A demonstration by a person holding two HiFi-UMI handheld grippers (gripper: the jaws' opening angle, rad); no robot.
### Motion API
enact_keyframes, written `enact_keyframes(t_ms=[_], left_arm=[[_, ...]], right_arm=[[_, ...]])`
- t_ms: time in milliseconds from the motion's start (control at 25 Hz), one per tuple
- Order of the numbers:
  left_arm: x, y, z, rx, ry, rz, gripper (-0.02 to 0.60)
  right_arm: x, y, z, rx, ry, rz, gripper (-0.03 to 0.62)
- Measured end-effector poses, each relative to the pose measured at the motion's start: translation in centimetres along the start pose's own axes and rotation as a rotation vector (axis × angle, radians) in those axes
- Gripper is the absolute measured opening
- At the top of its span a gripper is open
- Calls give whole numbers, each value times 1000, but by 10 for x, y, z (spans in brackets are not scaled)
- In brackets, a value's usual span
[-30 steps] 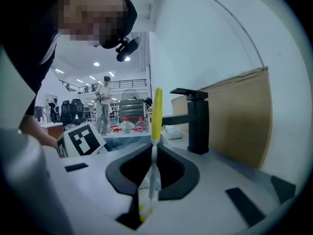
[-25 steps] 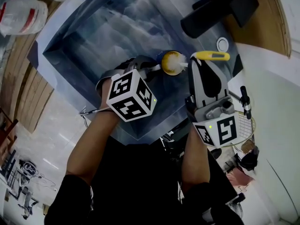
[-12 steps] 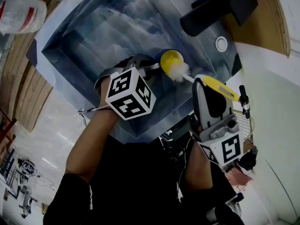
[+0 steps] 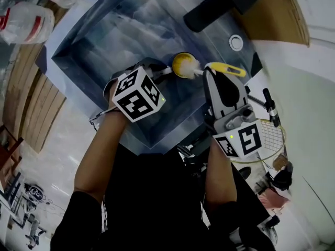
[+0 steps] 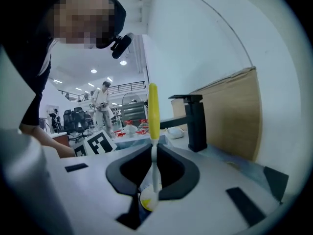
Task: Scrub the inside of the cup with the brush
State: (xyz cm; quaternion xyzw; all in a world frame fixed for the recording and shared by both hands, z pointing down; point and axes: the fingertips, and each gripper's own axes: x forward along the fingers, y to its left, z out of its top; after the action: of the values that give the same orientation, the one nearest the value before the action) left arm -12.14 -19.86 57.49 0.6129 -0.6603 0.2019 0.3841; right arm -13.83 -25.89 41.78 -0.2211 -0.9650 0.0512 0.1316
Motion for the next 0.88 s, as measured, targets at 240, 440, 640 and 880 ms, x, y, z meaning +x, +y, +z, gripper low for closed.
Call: enact_keyframes(t_ms=[240,440,640,880], left_arm=[[-64,-4,19,-33,-68,49,94],[-163,-6,75,-45,-385,189,89],[-274,-24,131,-85,-741,393,71],[-364,-55,148,-73,-978,494,17]], right_arm=[[-43,-3,58,31,-122,-34,43],[-85,6,112,38,-259,-31,43],[-127,14,149,-38,-286,-157,43],[-172,42,160,-152,-252,-329,43]])
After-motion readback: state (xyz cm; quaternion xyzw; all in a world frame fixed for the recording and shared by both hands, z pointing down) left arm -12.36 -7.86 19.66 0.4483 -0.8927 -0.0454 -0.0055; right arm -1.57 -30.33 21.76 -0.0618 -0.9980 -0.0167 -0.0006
